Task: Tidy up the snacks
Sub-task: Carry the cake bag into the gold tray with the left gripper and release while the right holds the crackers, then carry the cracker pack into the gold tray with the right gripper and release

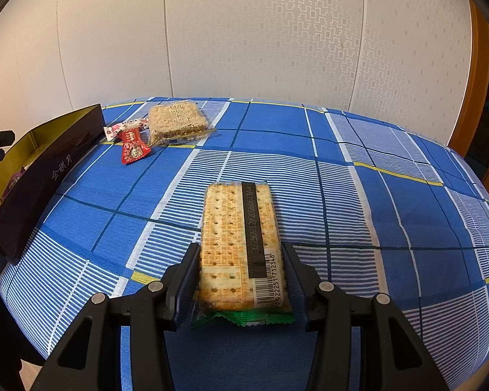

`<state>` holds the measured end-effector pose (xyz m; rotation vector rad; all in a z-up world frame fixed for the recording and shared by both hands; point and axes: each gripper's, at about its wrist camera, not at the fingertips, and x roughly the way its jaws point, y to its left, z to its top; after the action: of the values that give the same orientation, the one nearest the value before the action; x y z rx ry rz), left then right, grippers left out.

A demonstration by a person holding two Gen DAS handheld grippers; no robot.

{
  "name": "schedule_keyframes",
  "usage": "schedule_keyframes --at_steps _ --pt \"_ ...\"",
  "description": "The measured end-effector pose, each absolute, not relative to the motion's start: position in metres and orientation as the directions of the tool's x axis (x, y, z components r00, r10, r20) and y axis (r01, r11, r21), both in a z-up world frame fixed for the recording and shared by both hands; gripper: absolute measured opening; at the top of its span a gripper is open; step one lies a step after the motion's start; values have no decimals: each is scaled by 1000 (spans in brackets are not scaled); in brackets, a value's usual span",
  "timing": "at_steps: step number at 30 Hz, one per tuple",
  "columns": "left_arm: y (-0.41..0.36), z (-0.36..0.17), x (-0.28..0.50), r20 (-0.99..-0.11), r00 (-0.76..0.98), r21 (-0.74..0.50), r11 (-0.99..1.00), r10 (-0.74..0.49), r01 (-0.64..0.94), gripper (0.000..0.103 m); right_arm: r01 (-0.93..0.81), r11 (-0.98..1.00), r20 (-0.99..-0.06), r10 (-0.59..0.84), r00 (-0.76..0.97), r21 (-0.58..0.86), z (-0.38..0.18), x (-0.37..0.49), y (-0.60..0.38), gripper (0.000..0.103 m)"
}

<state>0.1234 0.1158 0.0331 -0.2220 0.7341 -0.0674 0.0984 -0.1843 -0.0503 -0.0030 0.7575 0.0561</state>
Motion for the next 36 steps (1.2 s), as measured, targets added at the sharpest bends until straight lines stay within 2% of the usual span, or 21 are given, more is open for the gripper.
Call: schedule_keyframes --at_steps 8,16,24,36 --pt "31 35 92 -634 709 -169 950 -308 261 62 -53 998 -686 51 726 19 -51 98 -185 50" --pt "-40 -6 64 -692 604 -110 885 -396 453 62 -53 998 -687 57 725 27 -51 97 -184 50" --pt "-50 -43 59 -726 595 -96 908 -345 409 60 -52 998 -686 57 726 27 -52 97 -184 50" --pt "-34 -49 46 -639 715 -40 940 -285 339 60 -51 998 -700 54 712 25 -53 99 -185 50"
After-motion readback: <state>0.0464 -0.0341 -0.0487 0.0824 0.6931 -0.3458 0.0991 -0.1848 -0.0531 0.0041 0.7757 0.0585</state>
